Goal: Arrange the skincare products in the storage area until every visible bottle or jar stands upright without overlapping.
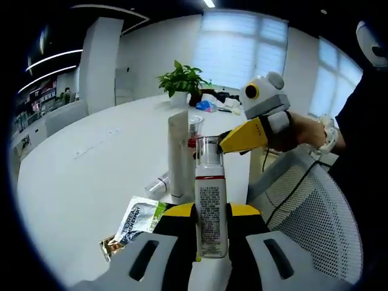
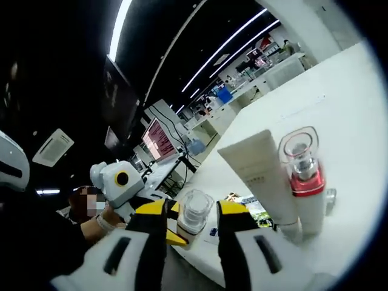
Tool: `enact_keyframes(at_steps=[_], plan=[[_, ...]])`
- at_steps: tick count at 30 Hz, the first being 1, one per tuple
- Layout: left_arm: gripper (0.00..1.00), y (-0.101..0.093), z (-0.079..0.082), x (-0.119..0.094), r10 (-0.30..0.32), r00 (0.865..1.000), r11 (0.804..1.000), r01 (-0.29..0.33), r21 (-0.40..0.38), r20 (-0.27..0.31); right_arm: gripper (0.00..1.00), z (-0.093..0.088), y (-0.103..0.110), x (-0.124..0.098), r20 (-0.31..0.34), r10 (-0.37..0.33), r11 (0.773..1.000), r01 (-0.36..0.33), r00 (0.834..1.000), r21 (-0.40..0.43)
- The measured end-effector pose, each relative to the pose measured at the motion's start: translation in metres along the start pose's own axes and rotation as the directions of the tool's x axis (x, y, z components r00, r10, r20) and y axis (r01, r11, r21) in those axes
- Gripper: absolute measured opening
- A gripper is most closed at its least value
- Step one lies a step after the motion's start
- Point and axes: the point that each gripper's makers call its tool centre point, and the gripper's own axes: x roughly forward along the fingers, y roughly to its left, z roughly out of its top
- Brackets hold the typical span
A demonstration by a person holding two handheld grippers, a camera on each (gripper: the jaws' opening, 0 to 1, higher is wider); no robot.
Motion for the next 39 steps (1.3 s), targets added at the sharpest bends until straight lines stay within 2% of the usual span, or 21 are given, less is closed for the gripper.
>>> enact_keyframes(at_steps=[6,9,11,15,17,19,23,26,29,30,33,39], plan=[[0.16,-0.011,0.003,0.006,-0.044,0.998,0.998,0.045,-0.048,0.033,0.24,0.002,-0.001,-0.002,0.010,-0.008,1.000,0.008,1.000,0.011],[0.16,-0.012,0.002,0.009,-0.055,0.998,0.998,0.056,-0.026,0.036,0.23,0.001,-0.002,-0.005,0.002,-0.019,1.000,0.019,1.000,0.013],[0.17,-0.011,-0.001,0.012,-0.049,0.999,0.999,0.048,0.024,0.023,0.22,-0.003,-0.002,-0.006,-0.019,-0.031,0.999,0.030,0.999,-0.019],[0.17,-0.012,-0.005,0.017,-0.066,0.998,0.998,0.066,0.026,0.009,0.21,-0.005,-0.003,-0.006,-0.037,-0.043,0.998,0.042,0.998,-0.045],[0.22,-0.009,-0.007,0.018,-0.051,0.999,0.998,0.051,0.028,0.002,0.21,-0.007,-0.004,-0.007,-0.054,-0.055,0.997,0.051,0.997,-0.060],[0.26,-0.007,-0.011,0.020,-0.040,0.999,0.999,0.041,0.028,-0.022,0.21,-0.006,-0.006,-0.009,-0.066,-0.072,0.992,0.065,0.995,-0.104],[0.27,-0.006,-0.015,0.020,-0.045,0.999,0.999,0.045,0.005,-0.023,0.21,-0.006,-0.011,-0.015,-0.088,-0.096,0.981,0.080,0.991,-0.175],[0.24,-0.004,-0.018,0.020,-0.038,0.999,0.999,0.039,0.004,-0.032,0.20,-0.012,-0.024,-0.023,-0.129,-0.161,0.951,0.119,0.979,-0.284],[0.23,-0.007,-0.019,0.024,-0.056,0.998,0.998,0.056,-0.010,-0.028,0.20,-0.017,-0.030,-0.027,-0.146,-0.189,0.934,0.132,0.971,-0.332],[0.23,-0.007,-0.020,0.028,-0.055,0.998,0.998,0.054,-0.008,-0.036,0.20,-0.019,-0.034,-0.030,-0.150,-0.212,0.916,0.142,0.966,-0.375],[0.24,-0.006,-0.023,0.035,-0.044,0.997,0.999,0.046,0.027,-0.068,0.20,-0.019,-0.039,-0.035,-0.153,-0.245,0.881,0.154,0.957,-0.448],[0.23,-0.007,-0.019,0.053,-0.039,0.994,0.997,0.046,0.064,-0.098,0.20,-0.017,-0.050,-0.041,-0.158,-0.282,0.851,0.170,0.947,-0.497]])
